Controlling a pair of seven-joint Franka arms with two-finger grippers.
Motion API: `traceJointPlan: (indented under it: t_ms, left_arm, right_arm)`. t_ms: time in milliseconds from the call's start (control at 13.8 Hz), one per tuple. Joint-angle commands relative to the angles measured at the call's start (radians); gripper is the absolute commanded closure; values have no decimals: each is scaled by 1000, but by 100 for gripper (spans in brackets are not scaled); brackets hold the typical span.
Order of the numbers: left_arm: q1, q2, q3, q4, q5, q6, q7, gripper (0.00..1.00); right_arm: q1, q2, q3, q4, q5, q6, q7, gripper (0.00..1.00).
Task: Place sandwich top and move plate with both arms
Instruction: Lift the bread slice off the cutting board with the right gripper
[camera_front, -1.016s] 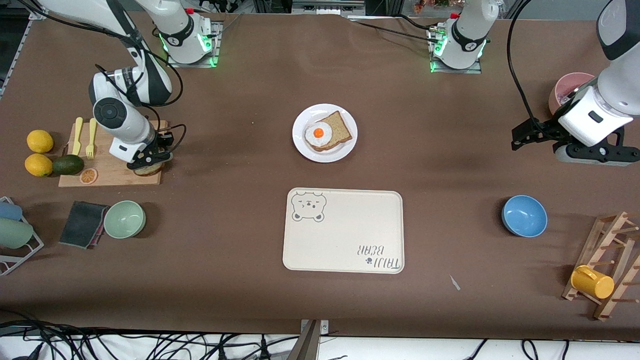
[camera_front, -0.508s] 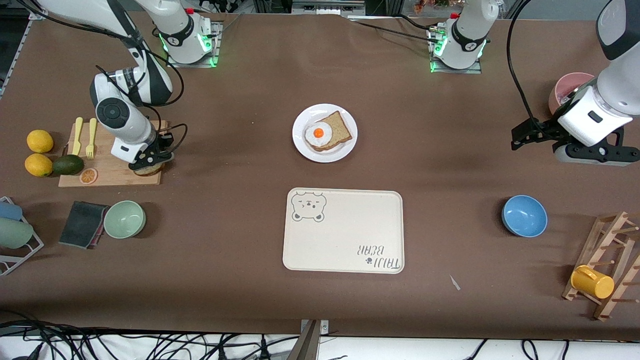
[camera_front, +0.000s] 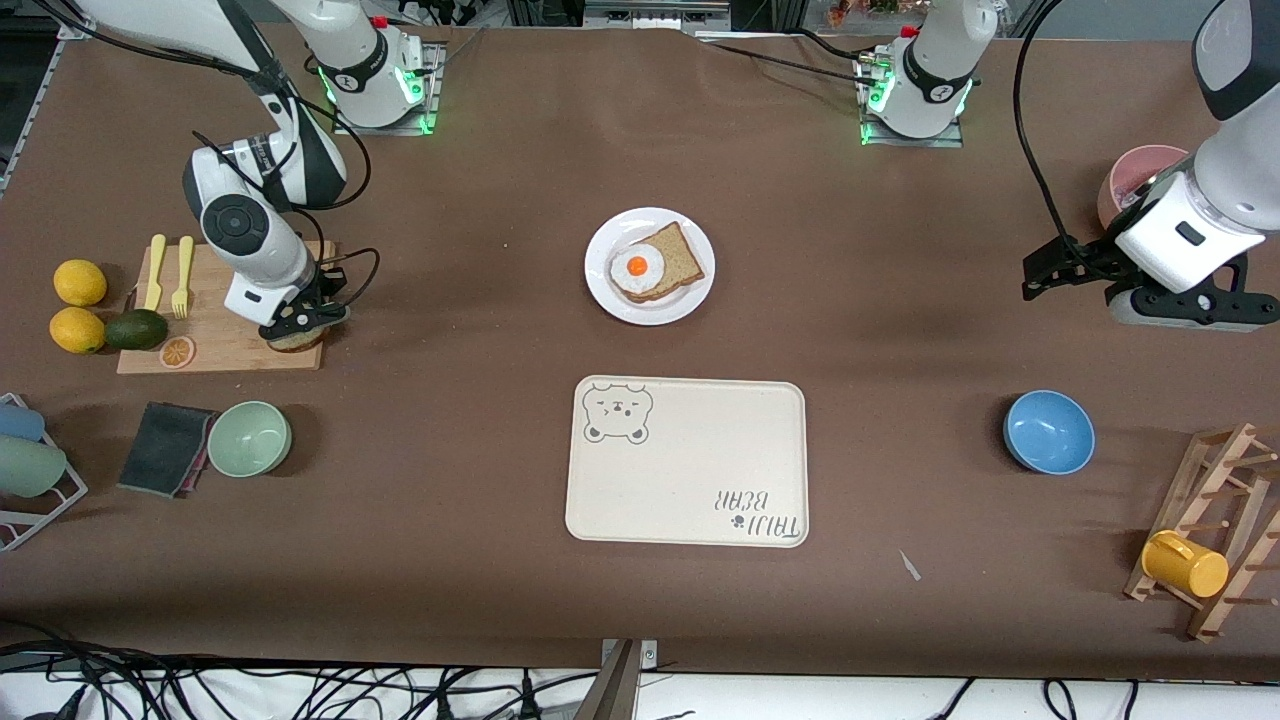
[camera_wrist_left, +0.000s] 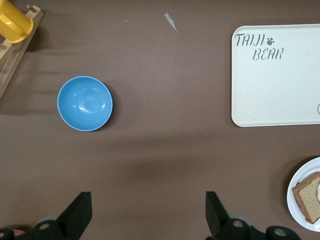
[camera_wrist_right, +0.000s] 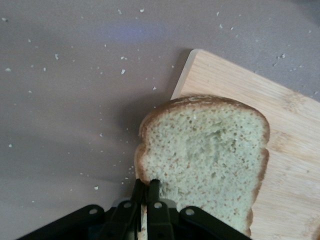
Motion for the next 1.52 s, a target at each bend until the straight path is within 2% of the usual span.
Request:
traceJointPlan:
  t_ms: [0, 290, 508, 726, 943, 1161, 1451]
  left_arm:
    - [3, -3, -5, 18, 19, -21, 5, 0]
    - [3, -1, -5, 18, 19, -20, 5, 0]
    - [3, -1, -7, 18, 19, -20, 4, 0]
    - [3, 0, -7, 18, 18, -18, 2, 0]
    - [3, 0, -5, 17, 18, -18, 3, 0]
    - [3, 0, -5, 17, 18, -20, 4, 0]
    - [3, 0, -5, 17, 18, -20, 4, 0]
  right_arm:
    - [0, 20, -2, -6, -25, 26, 25, 100]
    - [0, 19, -2, 15, -20, 19, 25, 100]
    - [0, 13, 6, 60, -14, -43, 43, 100]
    - [0, 8, 31, 100, -10, -115, 66, 100]
    - [0, 8, 89, 140, -6, -185, 138, 100]
    - [0, 8, 130, 195, 71, -246, 143, 100]
    - [0, 10, 222, 327, 194, -420, 160, 100]
